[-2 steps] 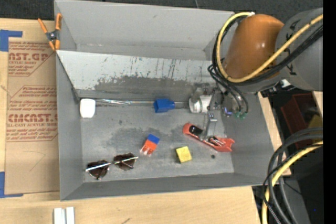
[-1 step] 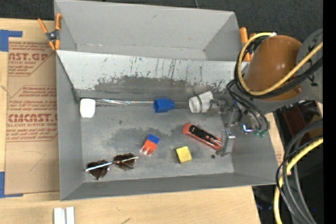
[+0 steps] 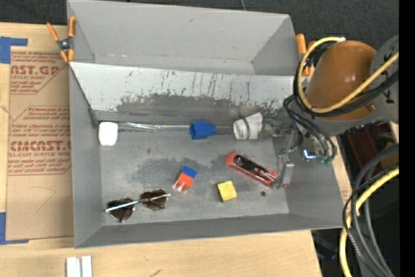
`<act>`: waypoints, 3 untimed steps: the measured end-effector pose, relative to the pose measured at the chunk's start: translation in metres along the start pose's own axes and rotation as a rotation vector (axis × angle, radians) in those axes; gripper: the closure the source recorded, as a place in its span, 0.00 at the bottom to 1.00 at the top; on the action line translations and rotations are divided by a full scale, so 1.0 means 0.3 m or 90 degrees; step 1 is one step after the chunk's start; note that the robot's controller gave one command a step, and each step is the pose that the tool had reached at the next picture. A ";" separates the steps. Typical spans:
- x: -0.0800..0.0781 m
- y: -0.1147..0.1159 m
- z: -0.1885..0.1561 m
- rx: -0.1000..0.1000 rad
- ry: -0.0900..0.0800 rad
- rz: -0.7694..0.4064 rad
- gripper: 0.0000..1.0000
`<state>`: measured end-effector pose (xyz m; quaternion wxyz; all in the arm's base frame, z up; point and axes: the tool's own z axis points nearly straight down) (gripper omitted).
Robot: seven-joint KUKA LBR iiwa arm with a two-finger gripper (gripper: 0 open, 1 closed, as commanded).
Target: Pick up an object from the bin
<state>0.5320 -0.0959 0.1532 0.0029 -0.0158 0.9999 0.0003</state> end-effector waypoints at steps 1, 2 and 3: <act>-0.009 -0.032 0.195 0.000 -0.001 0.037 0.00; -0.010 -0.045 0.279 0.000 -0.001 0.138 1.00; -0.010 -0.045 0.279 0.000 -0.001 0.138 1.00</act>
Offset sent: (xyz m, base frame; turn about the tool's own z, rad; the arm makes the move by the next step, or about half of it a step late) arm 0.0036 -0.0142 -0.0832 0.2177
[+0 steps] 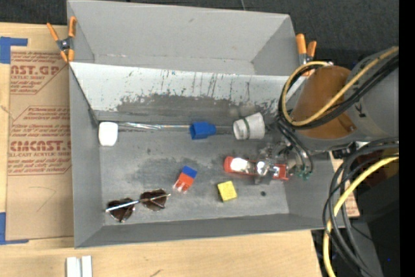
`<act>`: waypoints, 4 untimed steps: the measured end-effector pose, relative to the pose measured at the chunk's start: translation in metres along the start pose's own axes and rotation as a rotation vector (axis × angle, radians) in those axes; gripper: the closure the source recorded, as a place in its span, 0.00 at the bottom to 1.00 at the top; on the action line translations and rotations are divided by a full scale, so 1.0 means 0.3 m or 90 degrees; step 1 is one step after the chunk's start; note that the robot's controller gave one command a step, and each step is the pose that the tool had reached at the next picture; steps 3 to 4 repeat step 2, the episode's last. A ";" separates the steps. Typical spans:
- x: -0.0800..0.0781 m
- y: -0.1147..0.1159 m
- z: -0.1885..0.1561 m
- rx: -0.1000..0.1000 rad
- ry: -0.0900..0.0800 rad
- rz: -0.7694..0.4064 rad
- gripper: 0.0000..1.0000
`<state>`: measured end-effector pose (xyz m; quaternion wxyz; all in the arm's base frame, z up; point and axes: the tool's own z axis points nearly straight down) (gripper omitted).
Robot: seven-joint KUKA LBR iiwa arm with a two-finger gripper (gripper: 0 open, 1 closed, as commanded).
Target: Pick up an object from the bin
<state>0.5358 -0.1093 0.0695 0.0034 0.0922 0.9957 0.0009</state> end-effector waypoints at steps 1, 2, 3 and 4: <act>0.004 0.000 -0.012 0.000 0.002 0.000 1.00; 0.010 0.001 -0.066 -0.001 0.007 0.000 1.00; 0.010 0.001 -0.066 -0.001 0.007 0.000 1.00; 0.010 0.001 -0.066 -0.001 0.007 0.000 1.00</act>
Offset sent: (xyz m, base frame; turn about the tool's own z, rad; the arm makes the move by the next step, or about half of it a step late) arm 0.0000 -0.0001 0.0909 0.0000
